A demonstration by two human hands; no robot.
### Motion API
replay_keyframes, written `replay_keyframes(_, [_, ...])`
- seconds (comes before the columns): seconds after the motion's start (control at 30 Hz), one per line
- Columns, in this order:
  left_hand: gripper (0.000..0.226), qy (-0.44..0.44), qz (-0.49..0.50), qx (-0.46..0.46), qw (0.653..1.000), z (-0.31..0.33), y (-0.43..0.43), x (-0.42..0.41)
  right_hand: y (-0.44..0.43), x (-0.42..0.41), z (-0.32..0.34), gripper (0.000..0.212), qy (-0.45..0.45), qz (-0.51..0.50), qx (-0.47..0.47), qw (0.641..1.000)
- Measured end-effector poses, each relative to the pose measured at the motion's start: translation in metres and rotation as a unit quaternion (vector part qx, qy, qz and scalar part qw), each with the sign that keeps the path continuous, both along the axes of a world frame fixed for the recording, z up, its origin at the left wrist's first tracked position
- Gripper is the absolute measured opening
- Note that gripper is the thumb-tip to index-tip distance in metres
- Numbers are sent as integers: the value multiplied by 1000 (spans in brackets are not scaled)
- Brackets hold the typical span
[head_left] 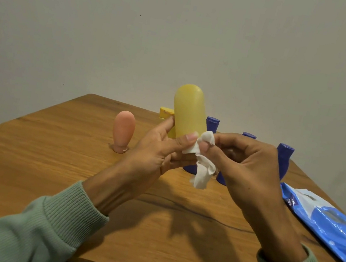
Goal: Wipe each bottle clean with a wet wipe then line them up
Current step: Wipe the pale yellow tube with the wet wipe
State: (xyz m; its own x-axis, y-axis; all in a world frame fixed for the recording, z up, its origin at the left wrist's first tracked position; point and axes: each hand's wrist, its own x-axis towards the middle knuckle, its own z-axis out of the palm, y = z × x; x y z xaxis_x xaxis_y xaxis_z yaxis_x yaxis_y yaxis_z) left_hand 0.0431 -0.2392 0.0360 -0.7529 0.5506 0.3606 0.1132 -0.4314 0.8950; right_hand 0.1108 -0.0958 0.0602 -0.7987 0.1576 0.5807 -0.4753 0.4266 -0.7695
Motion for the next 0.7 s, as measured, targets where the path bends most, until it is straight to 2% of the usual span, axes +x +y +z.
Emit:
replay_keyframes(0.1, [44,4,-3,0,1000,0,1,1,0,0,1,14,-7,10,16,1000])
replay_keyframes(0.23, [44,-4,-2,3,1000,0,2,2,4,0,1,13,-6,-16,-14,1000])
replay_keyframes(0.37, [48,-8,2,0,1000,-1,1,0,0,1,1,13,-18,11,-2,1000])
replay_keyframes(0.5, [57,-61,-13,28,998,0,-1,-1,3,-2,0,12,-15,-9,-29,999])
replay_keyframes(0.7, [48,-71,-35,25,997,0,-1,-2,5,-4,-2,12,-16,-1,-34,999])
